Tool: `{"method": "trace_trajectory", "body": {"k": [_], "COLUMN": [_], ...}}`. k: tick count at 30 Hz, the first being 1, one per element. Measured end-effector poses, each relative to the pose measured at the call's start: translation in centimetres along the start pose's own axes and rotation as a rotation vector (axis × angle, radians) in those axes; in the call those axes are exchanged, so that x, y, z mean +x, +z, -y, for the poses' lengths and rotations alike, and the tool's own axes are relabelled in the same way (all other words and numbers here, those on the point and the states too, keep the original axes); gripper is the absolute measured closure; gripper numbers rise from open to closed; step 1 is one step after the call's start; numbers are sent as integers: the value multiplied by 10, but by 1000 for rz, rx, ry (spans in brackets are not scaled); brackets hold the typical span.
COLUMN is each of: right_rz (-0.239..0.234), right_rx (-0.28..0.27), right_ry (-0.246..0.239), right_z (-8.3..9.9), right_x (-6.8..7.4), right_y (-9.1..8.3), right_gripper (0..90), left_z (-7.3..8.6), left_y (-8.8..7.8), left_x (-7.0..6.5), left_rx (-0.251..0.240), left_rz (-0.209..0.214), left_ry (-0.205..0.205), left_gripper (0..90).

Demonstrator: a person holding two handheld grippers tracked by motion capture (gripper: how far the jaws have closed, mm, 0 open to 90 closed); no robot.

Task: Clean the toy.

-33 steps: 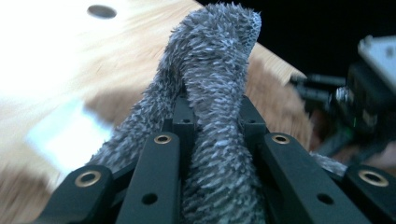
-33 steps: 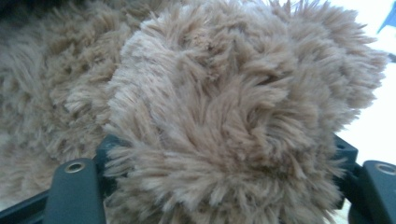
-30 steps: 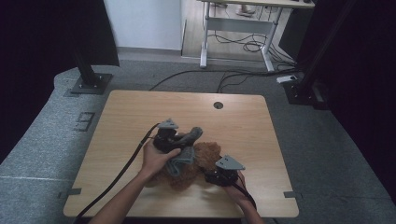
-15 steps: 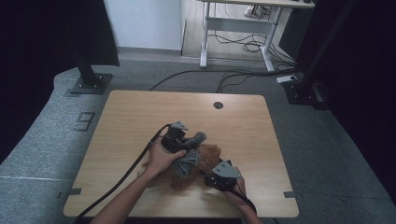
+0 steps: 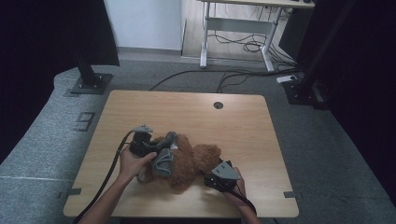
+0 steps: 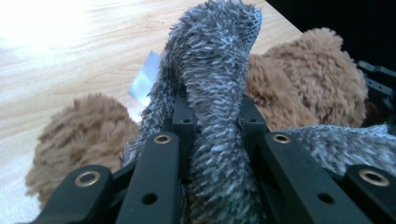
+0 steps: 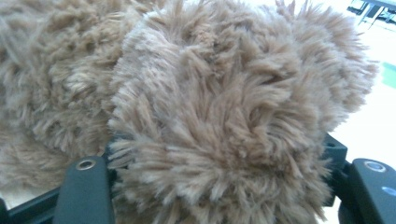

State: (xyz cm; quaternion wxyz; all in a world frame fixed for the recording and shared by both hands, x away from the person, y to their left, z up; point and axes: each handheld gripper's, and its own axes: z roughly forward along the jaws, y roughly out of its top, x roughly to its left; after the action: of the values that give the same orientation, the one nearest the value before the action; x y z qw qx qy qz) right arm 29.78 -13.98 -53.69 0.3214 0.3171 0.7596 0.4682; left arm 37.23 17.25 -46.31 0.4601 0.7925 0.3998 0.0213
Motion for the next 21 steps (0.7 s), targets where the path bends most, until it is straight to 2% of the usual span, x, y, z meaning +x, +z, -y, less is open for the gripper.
{"method": "trace_trajectory", "body": {"k": [3,7,13,16,21], "right_rz": [-28,-94,-161,-178,-246], "right_rx": [9,3,-67,-52,24], "right_ry": [48,133,243,278,301], "right_z": [-2,-4,-14,-19,-24], "right_x": [-5,-18,-40,-49,-56], "right_y": [-1,-4,-17,-13,6], "right_gripper": [186,86,80,61,0], "left_z": [7,13,20,21,26], "left_y": [2,4,3,3,2], "left_x": [-6,-5,-6,-8,-9], "left_rx": [-10,-13,-53,-60,-75], "left_rz": [-11,3,-17,-19,-3], "left_ry": [25,19,44,63,72], "left_gripper": [753,756,757,757,759]}}
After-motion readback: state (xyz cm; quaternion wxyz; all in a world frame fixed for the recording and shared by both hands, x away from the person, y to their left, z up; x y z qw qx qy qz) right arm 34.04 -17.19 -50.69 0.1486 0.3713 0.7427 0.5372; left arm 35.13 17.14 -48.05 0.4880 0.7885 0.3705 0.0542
